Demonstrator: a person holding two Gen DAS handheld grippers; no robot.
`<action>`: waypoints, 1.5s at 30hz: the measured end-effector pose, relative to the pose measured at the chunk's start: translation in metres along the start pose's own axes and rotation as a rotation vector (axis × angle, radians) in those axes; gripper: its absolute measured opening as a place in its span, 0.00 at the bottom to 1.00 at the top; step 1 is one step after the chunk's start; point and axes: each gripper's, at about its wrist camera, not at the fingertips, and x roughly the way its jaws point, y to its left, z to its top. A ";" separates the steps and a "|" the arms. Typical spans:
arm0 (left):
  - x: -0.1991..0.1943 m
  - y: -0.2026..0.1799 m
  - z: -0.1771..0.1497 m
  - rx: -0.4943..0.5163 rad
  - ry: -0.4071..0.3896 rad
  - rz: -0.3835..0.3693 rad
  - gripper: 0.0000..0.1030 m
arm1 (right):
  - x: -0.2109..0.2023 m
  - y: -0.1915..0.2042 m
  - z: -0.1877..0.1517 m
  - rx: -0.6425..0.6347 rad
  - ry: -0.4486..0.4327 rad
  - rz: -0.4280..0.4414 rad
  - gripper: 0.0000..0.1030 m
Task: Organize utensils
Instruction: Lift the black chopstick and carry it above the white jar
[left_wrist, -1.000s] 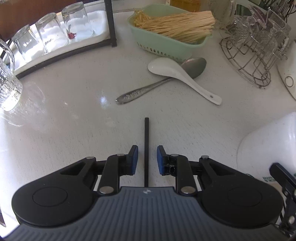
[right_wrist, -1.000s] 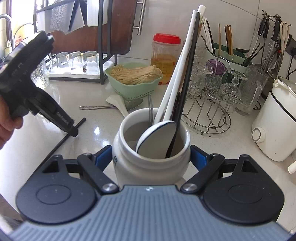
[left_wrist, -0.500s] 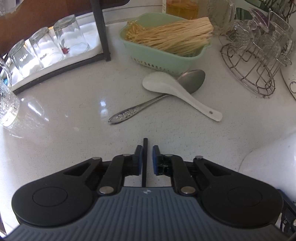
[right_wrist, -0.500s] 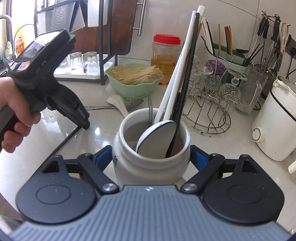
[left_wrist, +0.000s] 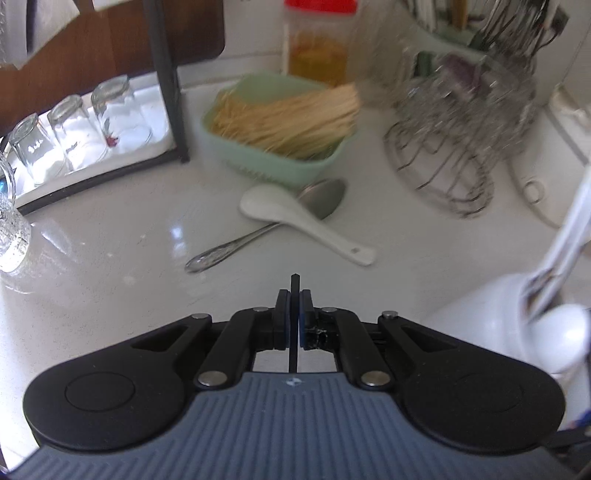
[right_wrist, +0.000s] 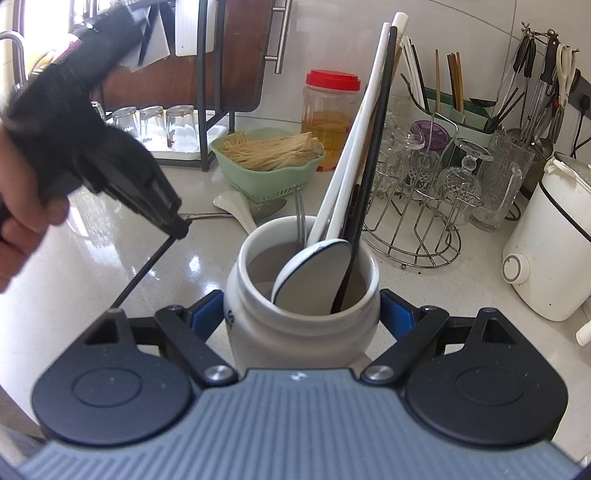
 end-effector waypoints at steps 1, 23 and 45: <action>-0.007 -0.002 0.000 -0.006 -0.008 -0.019 0.05 | 0.000 0.000 0.000 0.001 0.000 0.000 0.88; -0.118 -0.029 0.002 -0.011 -0.190 -0.236 0.04 | 0.000 0.000 -0.001 0.002 -0.010 -0.004 0.88; -0.205 -0.036 0.030 0.124 -0.365 -0.355 0.04 | -0.001 -0.001 -0.002 -0.006 -0.018 -0.001 0.89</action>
